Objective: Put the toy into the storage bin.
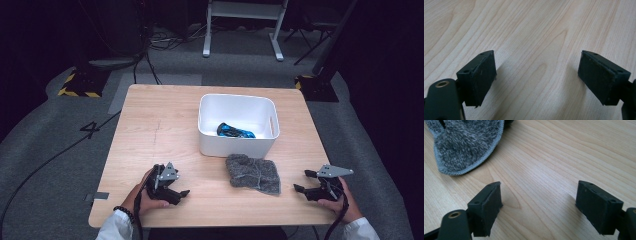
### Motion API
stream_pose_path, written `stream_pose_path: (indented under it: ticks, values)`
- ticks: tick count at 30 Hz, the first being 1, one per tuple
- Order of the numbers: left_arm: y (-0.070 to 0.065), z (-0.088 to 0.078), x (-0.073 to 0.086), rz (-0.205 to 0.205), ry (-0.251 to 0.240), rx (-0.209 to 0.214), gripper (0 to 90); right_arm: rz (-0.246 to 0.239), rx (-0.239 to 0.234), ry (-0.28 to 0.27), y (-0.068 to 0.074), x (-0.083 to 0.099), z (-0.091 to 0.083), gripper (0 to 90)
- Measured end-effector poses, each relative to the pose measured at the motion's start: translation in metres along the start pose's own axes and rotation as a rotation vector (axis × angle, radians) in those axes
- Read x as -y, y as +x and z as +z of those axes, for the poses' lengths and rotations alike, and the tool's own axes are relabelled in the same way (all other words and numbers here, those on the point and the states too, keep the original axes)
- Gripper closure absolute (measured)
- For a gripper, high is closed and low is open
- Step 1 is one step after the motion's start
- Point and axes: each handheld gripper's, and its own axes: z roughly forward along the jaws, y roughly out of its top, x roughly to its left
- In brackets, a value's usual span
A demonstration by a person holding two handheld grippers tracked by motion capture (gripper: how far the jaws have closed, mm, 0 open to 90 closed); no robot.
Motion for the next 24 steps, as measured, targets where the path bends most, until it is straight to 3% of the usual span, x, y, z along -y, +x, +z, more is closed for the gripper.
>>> stream_pose_path:
  ticks: [24]
  values:
    - [-0.0001, -0.0004, 0.0005, -0.003, 0.000, -0.001, 15.4, 0.005, 0.008, 0.000, -0.0007, -0.0001, 0.0001, 20.9]
